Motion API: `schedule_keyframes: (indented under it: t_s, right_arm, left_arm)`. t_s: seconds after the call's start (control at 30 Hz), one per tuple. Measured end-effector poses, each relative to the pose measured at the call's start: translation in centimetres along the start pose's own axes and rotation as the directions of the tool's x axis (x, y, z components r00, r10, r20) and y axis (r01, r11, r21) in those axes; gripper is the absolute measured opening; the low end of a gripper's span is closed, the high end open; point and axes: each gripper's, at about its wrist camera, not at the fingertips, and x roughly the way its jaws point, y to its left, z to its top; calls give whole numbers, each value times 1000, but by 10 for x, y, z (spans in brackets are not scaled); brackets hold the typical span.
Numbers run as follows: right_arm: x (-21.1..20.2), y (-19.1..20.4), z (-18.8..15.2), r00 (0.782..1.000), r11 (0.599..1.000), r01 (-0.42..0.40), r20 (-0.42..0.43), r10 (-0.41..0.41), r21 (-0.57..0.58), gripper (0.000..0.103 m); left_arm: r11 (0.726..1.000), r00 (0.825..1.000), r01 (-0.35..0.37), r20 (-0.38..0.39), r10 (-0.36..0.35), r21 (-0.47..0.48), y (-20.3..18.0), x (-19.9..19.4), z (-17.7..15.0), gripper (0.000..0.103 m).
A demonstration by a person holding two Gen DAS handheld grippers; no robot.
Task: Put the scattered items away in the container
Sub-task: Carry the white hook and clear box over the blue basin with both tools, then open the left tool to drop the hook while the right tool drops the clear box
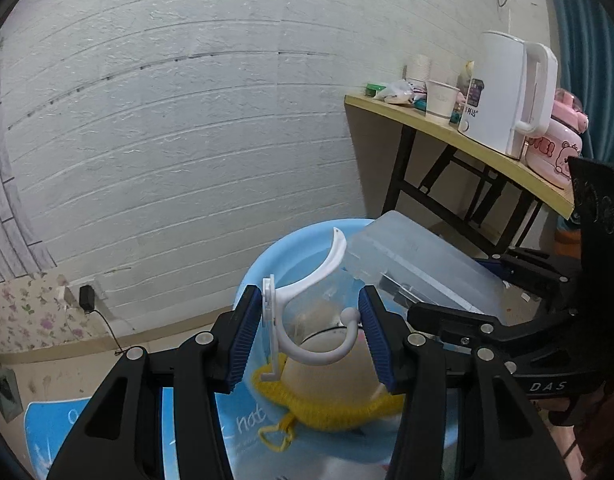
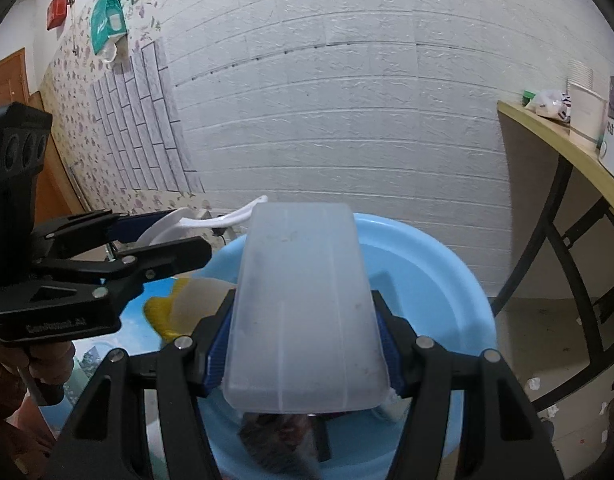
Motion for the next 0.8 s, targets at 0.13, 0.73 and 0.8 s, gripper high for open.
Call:
schedule_keyframes:
  t_s: [0.13, 0.73, 0.8]
  right_arm:
    - [5, -8, 2, 999, 1000, 31, -10, -31, -2, 61]
    - [38, -33, -9, 986, 993, 93, -146, -82, 67, 61]
    - [39, -34, -11, 985, 993, 92, -155, -78, 80, 61]
  left_arm:
    - [1000, 1000, 13, -10, -13, 19, -3, 15, 3, 50]
    - [997, 996, 45, -74, -41, 63, -13, 57, -3, 50]
    - [997, 996, 48, -76, -44, 61, -12, 57, -5, 51]
